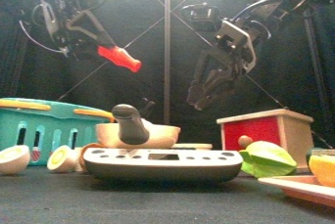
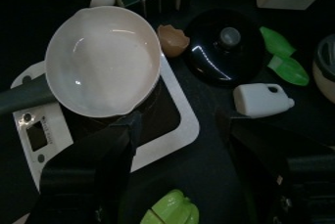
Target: Place ketchup in basket
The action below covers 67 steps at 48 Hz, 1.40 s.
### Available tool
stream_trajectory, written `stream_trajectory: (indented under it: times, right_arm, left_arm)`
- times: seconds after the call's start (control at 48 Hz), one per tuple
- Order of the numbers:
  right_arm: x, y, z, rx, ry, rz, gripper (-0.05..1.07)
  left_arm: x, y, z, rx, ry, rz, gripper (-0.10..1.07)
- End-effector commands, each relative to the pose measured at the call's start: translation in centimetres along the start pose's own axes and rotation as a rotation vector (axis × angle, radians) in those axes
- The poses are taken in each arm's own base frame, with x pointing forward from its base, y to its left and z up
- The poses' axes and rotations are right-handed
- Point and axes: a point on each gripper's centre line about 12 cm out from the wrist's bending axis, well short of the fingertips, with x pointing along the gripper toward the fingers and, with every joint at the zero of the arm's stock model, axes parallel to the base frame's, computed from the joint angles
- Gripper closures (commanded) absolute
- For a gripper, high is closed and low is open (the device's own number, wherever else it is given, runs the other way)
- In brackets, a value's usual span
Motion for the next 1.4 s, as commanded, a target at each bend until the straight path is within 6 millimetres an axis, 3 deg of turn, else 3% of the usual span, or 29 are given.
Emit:
stream_trajectory:
  times: [0.0,0.271,0.583,0.958,1.229,1.375]
  right_arm:
    - [-0.5,0.0,1.0,0.010,-0.028,0.007,0.09]
    - [0.1,0.0,0.6,0.009,-0.012,0.000,0.09]
    - [0.6,0.1,0.5,0.003,-0.002,-0.005,0.09]
    - [0.7,0.1,0.4,-0.001,-0.002,-0.008,0.09]
    - [0.7,0.0,0.3,-0.003,0.001,-0.009,0.09]
    - [0.8,0.0,0.2,-0.006,0.005,-0.012,0.09]
  left_arm:
    - [-1.9,2.1,0.4,-0.031,-0.028,0.082,0.50]
    - [-3.3,7.6,-2.1,-0.068,0.053,0.323,0.50]
    - [-3.4,11.6,-3.6,-0.143,0.096,0.484,0.45]
    - [-2.4,14.1,-5.4,-0.201,0.132,0.555,0.19]
    - [-2.1,14.3,-5.5,-0.236,0.113,0.561,0.01]
    - [-2.1,14.3,-5.4,-0.234,0.098,0.561,-0.01]
